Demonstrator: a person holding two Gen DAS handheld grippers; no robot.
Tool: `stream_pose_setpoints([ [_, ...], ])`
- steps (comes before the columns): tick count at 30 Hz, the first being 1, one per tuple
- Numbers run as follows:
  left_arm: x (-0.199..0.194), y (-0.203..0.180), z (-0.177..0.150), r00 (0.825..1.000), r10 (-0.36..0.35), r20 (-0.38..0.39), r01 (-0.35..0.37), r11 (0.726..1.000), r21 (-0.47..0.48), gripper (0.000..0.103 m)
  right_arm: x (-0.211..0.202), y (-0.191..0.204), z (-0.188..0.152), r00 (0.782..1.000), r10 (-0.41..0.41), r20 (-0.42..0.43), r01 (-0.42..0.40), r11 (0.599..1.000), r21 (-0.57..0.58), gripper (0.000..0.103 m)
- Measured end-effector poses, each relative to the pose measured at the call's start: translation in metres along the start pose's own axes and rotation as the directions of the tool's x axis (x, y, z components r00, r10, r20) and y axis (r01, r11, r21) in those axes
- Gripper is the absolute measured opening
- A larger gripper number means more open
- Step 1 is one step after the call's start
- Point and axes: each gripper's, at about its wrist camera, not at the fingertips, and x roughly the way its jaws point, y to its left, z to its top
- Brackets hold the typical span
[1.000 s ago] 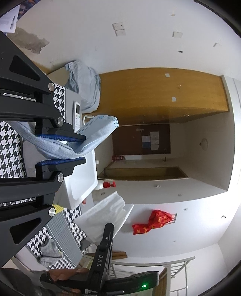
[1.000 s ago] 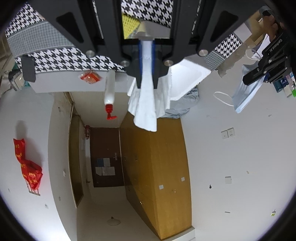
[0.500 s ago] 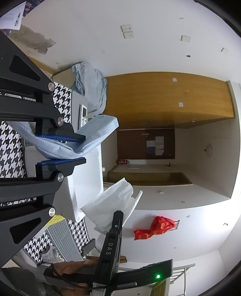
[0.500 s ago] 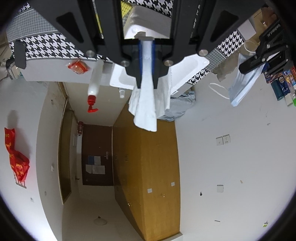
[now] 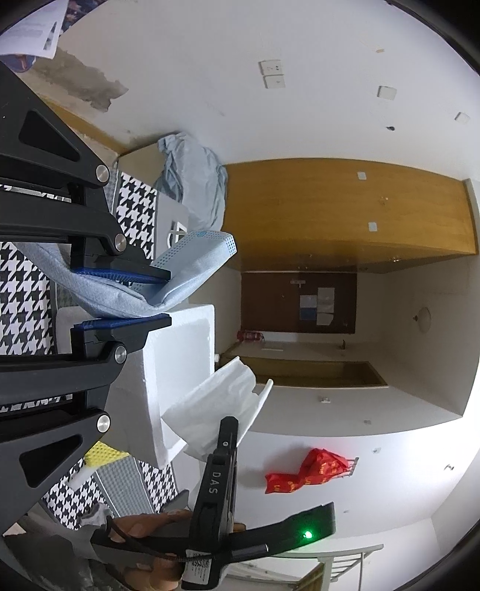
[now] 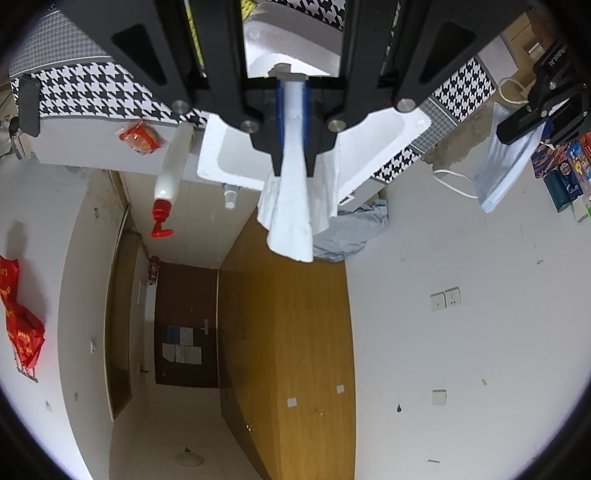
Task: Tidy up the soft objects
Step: 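Carry the towel and the mask with both grippers over the white foam box, then lower the towel into the foam box and open the right gripper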
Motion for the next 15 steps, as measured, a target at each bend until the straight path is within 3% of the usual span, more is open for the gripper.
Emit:
stream_pose_setpoints([
  [9,0.007,0.007,0.001,1.0,0.015,-0.013,-0.015,1.0,-0.009,0.018,0.025,0.001,-0.004,0.998,0.004,-0.059,-0.004,1.0,-0.006,0.011],
  [12,0.007,0.009,0.003,1.0,0.023,-0.009,-0.023,1.0,-0.01,0.018,0.031,0.003,-0.006,0.997,-0.002,-0.077,0.001,1.0,-0.014,0.029],
  [14,0.006,0.01,0.004,1.0,0.027,-0.005,-0.027,1.0,-0.011,0.018,0.031,0.003,-0.007,0.997,0.001,-0.072,-0.002,1.0,-0.017,0.053],
  [15,0.006,0.011,0.005,1.0,0.031,-0.003,-0.031,0.999,-0.011,0.018,0.03,0.003,-0.007,0.998,0.005,-0.065,-0.006,1.0,-0.015,0.058],
])
